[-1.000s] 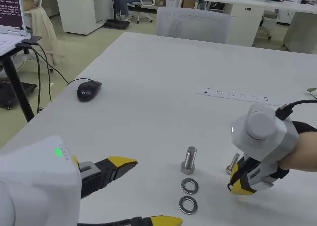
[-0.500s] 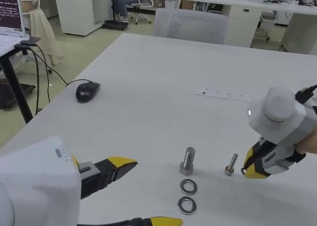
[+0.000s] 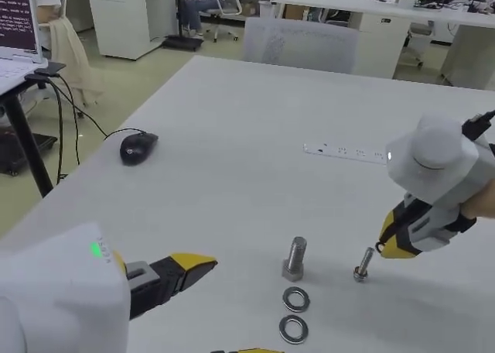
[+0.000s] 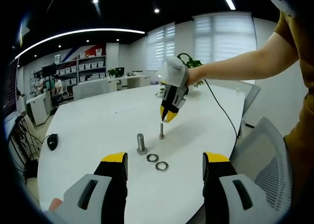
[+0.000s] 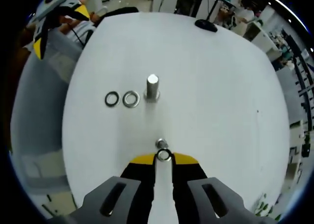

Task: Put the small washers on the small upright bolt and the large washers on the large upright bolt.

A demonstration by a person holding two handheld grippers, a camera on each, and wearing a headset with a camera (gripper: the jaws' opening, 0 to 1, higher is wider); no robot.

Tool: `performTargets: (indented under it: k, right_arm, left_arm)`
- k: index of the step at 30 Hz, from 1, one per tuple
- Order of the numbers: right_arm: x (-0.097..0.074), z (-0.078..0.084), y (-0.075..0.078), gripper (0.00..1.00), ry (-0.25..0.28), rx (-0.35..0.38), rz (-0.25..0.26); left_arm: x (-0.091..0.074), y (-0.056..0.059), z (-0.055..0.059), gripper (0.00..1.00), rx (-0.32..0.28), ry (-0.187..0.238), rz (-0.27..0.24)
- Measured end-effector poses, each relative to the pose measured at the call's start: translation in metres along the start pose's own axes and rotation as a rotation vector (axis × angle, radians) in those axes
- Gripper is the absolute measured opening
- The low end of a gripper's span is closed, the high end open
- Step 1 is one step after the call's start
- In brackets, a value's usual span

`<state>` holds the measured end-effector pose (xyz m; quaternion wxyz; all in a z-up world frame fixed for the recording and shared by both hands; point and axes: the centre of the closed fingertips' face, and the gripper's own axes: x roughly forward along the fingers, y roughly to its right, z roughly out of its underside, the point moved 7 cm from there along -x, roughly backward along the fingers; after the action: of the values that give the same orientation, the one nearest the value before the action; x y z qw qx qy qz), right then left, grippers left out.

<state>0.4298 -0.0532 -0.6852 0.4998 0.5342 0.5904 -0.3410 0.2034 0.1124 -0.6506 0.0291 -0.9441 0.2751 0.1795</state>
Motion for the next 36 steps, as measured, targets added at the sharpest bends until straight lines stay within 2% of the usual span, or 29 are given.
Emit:
performTargets:
  k: [10,21,36]
  right_arm:
    - [0.006,-0.006,0.001,0.12,0.001,-0.021,-0.016]
    - [0.012,-0.005,0.004,0.12,-0.019,-0.033,-0.021]
    - [0.032,0.0,0.004,0.13,-0.035,-0.046,-0.042]
  left_arm:
    - [-0.001,-0.003,0.001,0.61,-0.007,-0.001,-0.006]
    - [-0.001,-0.005,0.002,0.61,-0.012,0.0,-0.012]
    - [0.001,-0.005,0.007,0.61,-0.027,-0.012,-0.007]
